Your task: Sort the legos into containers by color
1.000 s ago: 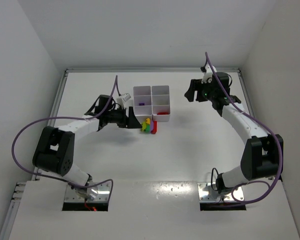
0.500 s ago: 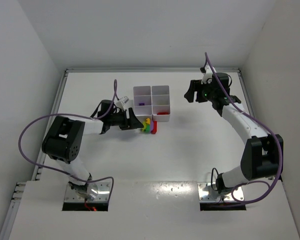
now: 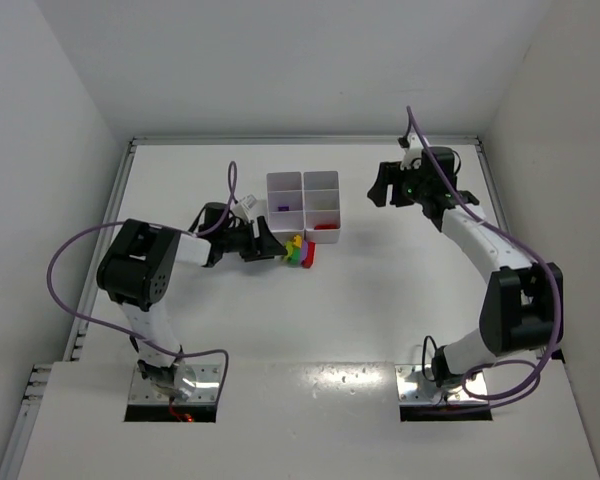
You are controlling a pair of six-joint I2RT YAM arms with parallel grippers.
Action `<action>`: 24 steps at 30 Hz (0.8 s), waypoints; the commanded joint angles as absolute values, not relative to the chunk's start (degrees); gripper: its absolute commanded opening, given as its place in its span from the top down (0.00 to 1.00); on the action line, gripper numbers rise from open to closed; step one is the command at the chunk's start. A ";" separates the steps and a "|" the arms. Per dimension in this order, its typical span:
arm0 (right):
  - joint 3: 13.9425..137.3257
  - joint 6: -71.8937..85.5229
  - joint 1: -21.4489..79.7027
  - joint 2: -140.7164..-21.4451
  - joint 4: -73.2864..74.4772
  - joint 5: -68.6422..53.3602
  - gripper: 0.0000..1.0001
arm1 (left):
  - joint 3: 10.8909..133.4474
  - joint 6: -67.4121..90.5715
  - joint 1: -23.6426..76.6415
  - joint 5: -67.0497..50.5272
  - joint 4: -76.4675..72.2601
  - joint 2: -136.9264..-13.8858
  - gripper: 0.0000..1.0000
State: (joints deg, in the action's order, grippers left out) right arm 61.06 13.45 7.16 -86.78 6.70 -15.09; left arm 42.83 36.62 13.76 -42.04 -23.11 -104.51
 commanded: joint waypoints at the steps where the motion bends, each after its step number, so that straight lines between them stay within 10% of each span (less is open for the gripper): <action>1: 62.93 13.01 7.03 -86.84 6.06 -15.56 0.28 | 44.30 39.19 12.57 -43.85 -29.78 -106.96 0.30; 24: 63.46 12.48 7.03 -88.42 6.06 -15.56 0.28 | 47.20 46.14 15.20 -53.53 -40.34 -112.41 0.49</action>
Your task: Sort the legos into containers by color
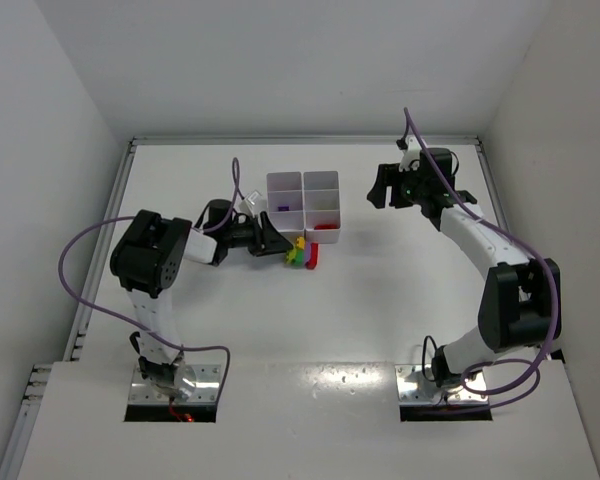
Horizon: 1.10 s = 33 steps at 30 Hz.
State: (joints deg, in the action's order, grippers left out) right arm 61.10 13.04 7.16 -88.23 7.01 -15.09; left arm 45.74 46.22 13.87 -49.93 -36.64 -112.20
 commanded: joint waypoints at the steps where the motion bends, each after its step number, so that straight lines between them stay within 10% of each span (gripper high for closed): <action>1: 63.46 12.48 7.03 -88.42 6.06 -15.56 0.28 | 46.59 46.14 15.73 -54.13 -40.34 -111.80 0.49; 33: 62.40 12.48 7.03 -86.84 5.54 -16.08 0.28 | 47.11 47.10 19.59 -51.94 -40.23 -113.73 0.39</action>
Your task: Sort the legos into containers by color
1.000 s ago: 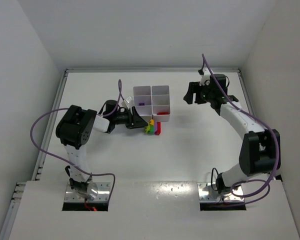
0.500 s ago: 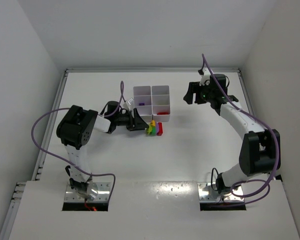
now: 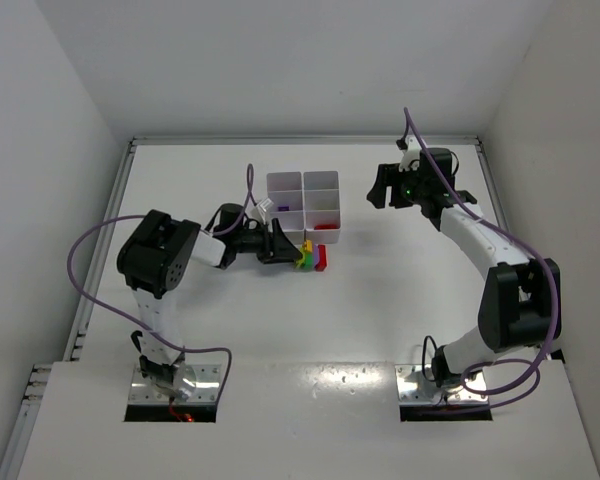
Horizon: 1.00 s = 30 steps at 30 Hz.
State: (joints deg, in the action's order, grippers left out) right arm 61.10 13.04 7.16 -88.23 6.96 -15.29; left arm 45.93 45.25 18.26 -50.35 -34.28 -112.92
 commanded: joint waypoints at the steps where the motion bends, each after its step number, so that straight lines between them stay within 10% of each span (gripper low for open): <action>1: 62.40 12.48 7.03 -86.84 5.54 -16.08 0.28 | 47.11 47.11 19.60 -52.55 -41.21 -113.73 0.39; 8: 61.87 12.48 7.03 -86.84 5.54 -15.56 0.28 | 47.63 48.25 20.83 -52.56 -41.84 -114.79 0.42; 18: 61.87 12.48 7.03 -86.84 5.54 -16.26 0.28 | 46.24 48.78 20.83 -52.56 -44.56 -113.74 0.79; 30: 58.54 15.90 7.64 -88.42 1.76 -47.50 0.29 | 35.60 39.38 18.46 -52.03 -38.23 -86.77 0.89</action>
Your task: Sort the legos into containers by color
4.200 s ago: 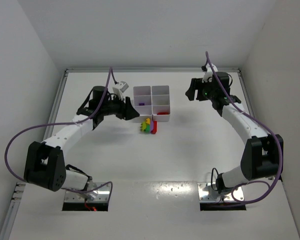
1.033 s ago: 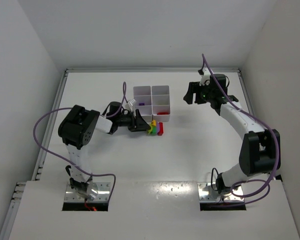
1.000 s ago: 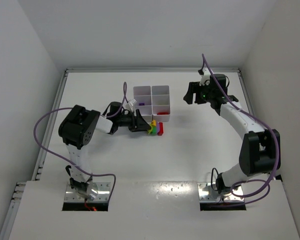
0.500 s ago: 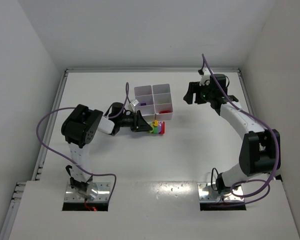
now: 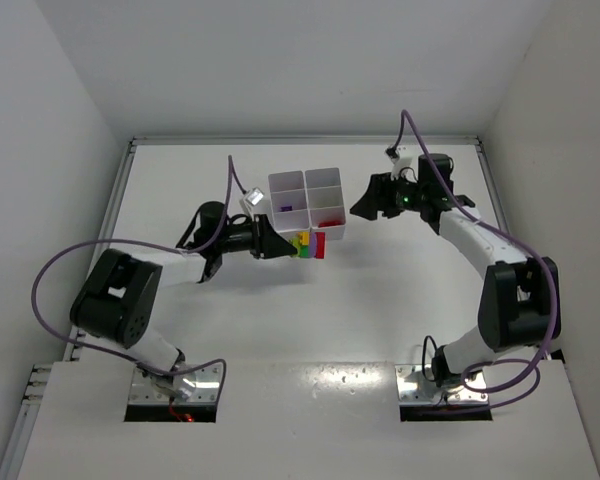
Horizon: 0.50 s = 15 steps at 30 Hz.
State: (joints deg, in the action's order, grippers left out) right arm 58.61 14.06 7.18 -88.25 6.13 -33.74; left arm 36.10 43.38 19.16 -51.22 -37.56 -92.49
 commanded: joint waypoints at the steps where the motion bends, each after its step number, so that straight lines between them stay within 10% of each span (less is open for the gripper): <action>1: 58.54 16.43 8.17 -89.81 0.02 -50.25 0.30 | 35.60 39.37 18.46 -52.03 -38.23 -85.79 0.90; 15: 60.64 25.41 13.62 -96.33 -12.57 -74.79 0.41 | 39.64 54.49 15.12 -59.94 -55.63 -88.24 0.91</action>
